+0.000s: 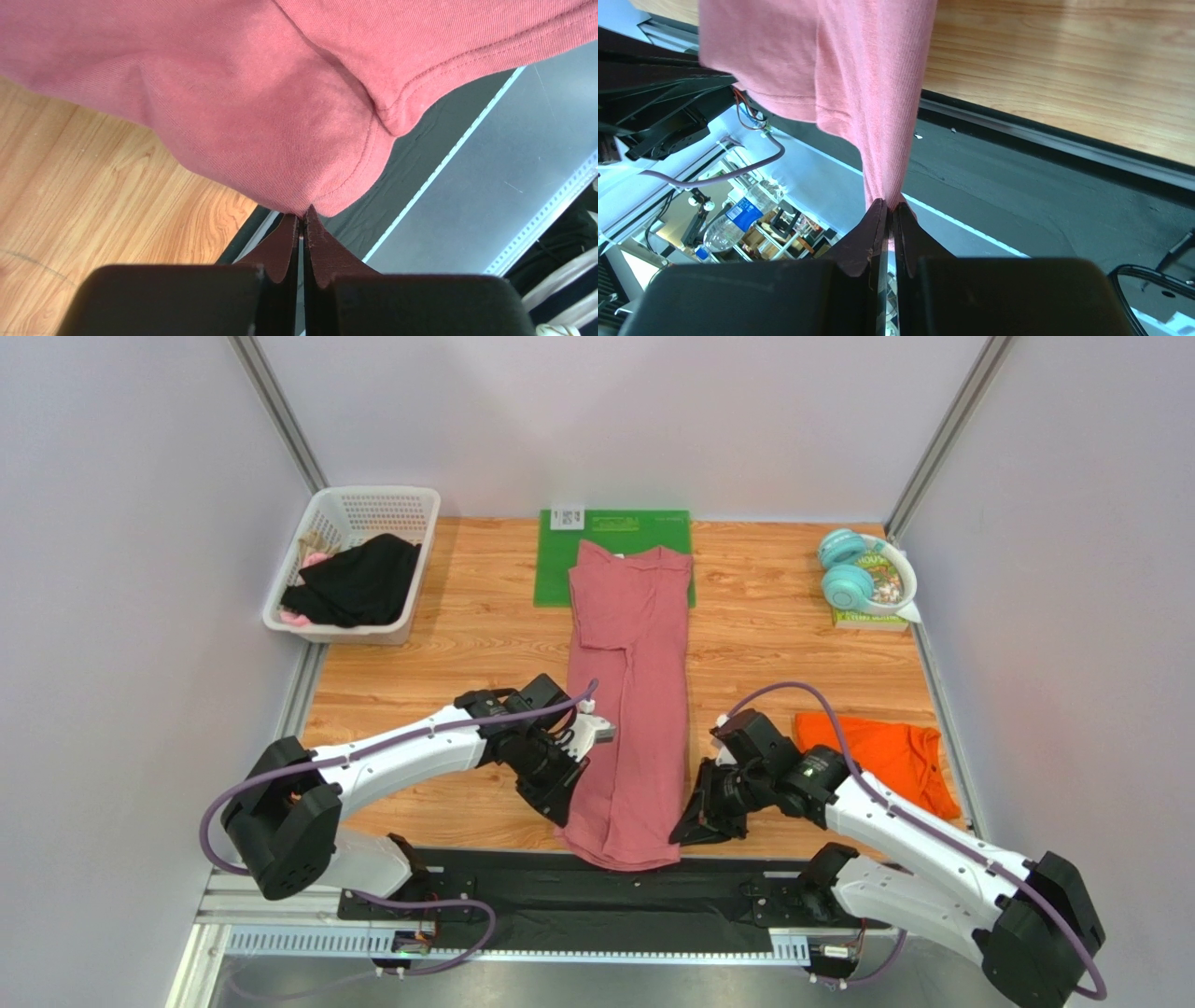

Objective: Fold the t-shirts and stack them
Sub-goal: Fold the folded rectangular tshirt in 1/3 of the way

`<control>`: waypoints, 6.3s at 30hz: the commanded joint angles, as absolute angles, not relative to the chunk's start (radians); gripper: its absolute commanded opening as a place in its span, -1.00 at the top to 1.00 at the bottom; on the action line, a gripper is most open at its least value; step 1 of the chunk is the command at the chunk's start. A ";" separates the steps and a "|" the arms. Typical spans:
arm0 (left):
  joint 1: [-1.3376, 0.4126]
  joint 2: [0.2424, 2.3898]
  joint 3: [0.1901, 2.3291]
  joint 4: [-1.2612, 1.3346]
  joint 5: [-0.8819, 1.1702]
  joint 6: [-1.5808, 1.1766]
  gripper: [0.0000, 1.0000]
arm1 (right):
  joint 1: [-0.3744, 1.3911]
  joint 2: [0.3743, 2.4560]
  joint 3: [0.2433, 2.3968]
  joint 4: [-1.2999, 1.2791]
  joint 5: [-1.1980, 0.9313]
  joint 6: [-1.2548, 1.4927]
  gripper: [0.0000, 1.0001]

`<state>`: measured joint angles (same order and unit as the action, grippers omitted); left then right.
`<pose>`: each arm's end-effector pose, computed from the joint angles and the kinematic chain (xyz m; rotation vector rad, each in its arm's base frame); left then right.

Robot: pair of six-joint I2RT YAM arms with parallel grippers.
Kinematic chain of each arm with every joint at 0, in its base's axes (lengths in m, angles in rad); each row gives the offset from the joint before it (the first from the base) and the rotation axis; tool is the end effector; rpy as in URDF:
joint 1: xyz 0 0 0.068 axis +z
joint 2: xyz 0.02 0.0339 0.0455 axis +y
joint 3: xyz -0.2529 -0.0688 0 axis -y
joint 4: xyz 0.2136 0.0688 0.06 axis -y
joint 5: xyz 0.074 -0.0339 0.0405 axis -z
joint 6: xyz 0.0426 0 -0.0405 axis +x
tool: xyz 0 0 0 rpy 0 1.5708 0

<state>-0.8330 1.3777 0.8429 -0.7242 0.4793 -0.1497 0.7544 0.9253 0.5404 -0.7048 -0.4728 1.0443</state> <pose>0.1335 -0.1761 0.1980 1.1035 2.7626 -0.8609 0.0888 0.1101 0.1917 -0.2496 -2.8981 -0.9928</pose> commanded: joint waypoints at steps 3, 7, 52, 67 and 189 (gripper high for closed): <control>-0.789 1.353 0.916 -0.773 0.452 -0.147 1.00 | 0.758 0.975 0.589 -0.718 -0.451 1.058 0.86; -0.732 1.350 0.920 -0.773 0.452 -0.144 1.00 | 0.743 1.046 0.667 -0.699 -0.431 1.025 0.86; -0.565 1.631 1.393 -1.016 0.485 -0.048 1.00 | 0.414 1.235 0.936 -0.626 -0.471 0.870 0.90; -0.509 1.793 1.604 -1.023 0.442 -0.054 1.00 | 0.328 1.380 1.048 -0.586 -0.499 0.816 0.91; -0.528 1.799 1.223 -0.396 0.523 0.090 -0.99 | 0.331 2.620 2.257 -0.368 -1.015 1.005 0.00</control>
<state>-0.5198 1.8050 1.2182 -0.4004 0.5213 0.0456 0.3454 2.6709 2.2471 -0.4664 -0.9592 0.9634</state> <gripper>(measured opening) 0.993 0.502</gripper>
